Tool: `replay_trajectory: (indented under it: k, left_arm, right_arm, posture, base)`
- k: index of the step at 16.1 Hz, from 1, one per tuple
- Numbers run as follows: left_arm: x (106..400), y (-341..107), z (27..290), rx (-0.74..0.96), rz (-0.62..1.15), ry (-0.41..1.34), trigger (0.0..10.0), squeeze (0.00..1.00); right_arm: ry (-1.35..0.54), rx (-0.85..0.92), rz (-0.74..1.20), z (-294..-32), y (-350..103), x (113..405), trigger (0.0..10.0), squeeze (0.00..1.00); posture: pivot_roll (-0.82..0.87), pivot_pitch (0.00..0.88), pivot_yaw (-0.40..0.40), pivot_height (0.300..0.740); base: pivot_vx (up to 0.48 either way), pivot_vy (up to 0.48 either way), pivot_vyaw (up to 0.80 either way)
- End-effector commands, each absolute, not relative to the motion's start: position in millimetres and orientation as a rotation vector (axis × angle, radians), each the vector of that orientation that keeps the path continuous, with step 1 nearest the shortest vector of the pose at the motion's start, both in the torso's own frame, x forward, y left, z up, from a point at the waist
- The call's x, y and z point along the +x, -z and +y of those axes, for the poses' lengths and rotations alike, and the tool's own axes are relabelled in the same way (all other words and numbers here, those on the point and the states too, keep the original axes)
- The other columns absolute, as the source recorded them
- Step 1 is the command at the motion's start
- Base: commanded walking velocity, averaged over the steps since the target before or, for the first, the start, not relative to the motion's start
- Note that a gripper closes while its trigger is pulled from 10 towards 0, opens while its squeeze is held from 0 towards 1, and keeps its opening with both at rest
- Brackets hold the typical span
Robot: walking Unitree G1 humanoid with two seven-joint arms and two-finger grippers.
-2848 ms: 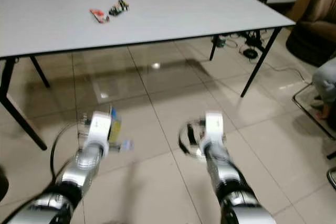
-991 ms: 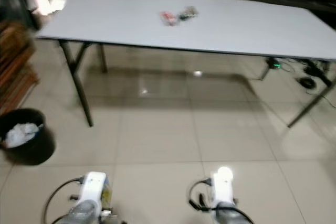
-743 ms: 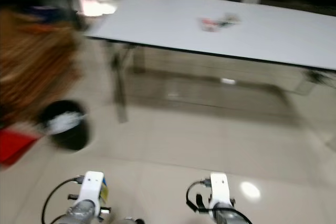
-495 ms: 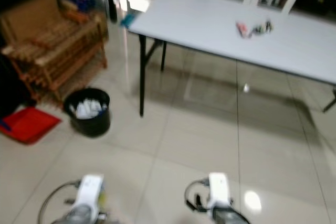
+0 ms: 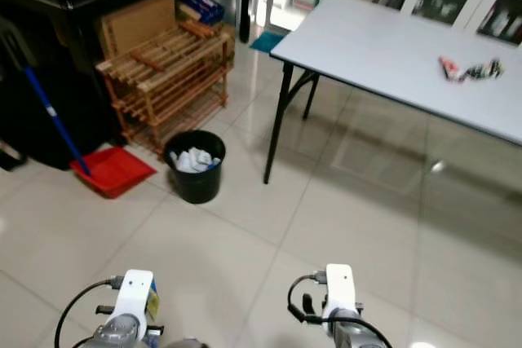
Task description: Picking trash to rubbish bin
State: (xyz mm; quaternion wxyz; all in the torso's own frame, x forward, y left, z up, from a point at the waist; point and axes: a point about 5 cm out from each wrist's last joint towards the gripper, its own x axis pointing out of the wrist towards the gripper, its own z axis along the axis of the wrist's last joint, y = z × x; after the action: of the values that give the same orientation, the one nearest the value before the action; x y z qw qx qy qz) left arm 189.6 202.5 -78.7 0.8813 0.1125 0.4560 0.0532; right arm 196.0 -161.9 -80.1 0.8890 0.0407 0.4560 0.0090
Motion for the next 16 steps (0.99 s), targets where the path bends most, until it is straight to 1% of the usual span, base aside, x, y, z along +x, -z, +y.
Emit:
replay_trajectory:
  k: [1, 3, 5, 7, 9, 10, 16]
  left_arm:
    - [192.0, 78.7, 194.0, 0.232, 0.939, -0.095, 10.0, 0.00]
    - [191.6, 78.5, 197.0, 0.245, 0.945, -0.117, 10.0, 0.00]
    - [190.8, 78.6, 199.5, 0.259, 0.953, -0.126, 10.0, 0.00]
    - [189.7, 79.2, 200.5, 0.264, 0.961, -0.126, 10.0, 0.00]
    - [189.1, 79.5, 200.6, 0.267, 0.967, -0.125, 10.0, 0.00]
    - [189.0, 79.6, 200.7, 0.268, 0.969, -0.125, 10.0, 0.00]
    - [187.4, 80.2, 202.3, 0.271, 0.975, -0.128, 10.0, 0.00]
  right_arm:
    - [0.006, 0.094, 0.949, -168.4, 80.6, 194.3, 10.0, 0.00]
    - [-0.003, 0.105, 0.949, -166.6, 80.7, 194.2, 10.0, 0.00]
    - [-0.006, 0.111, 0.946, -166.3, 80.6, 194.2, 10.0, 0.00]
    - [-0.018, 0.078, 0.950, -166.9, 80.8, 194.0, 10.0, 0.00]
    - [-0.038, 0.058, 0.957, -165.9, 81.4, 192.8, 10.0, 0.00]
    - [-0.024, 0.079, 0.956, -165.7, 81.7, 192.2, 10.0, 0.00]
    - [-0.004, 0.095, 0.952, -167.3, 81.3, 192.9, 10.0, 0.00]
  posture:
    - [-0.05, 0.049, -0.103, 0.740]
    - [-0.05, 0.049, -0.104, 0.740]
    - [-0.05, 0.050, -0.105, 0.740]
    - [-0.05, 0.050, -0.105, 0.740]
    - [-0.05, 0.051, -0.105, 0.740]
    - [-0.05, 0.051, -0.105, 0.740]
    - [-0.05, 0.051, -0.105, 0.740]
  base:
    - [0.000, 0.000, 0.00]
    - [0.142, 0.000, 0.00]
    - [0.403, 0.000, 0.00]
    - [0.431, 0.000, 0.00]
    - [0.433, 0.000, 0.80]
    - [0.431, 0.000, 0.80]
    - [0.434, 0.000, 0.00]
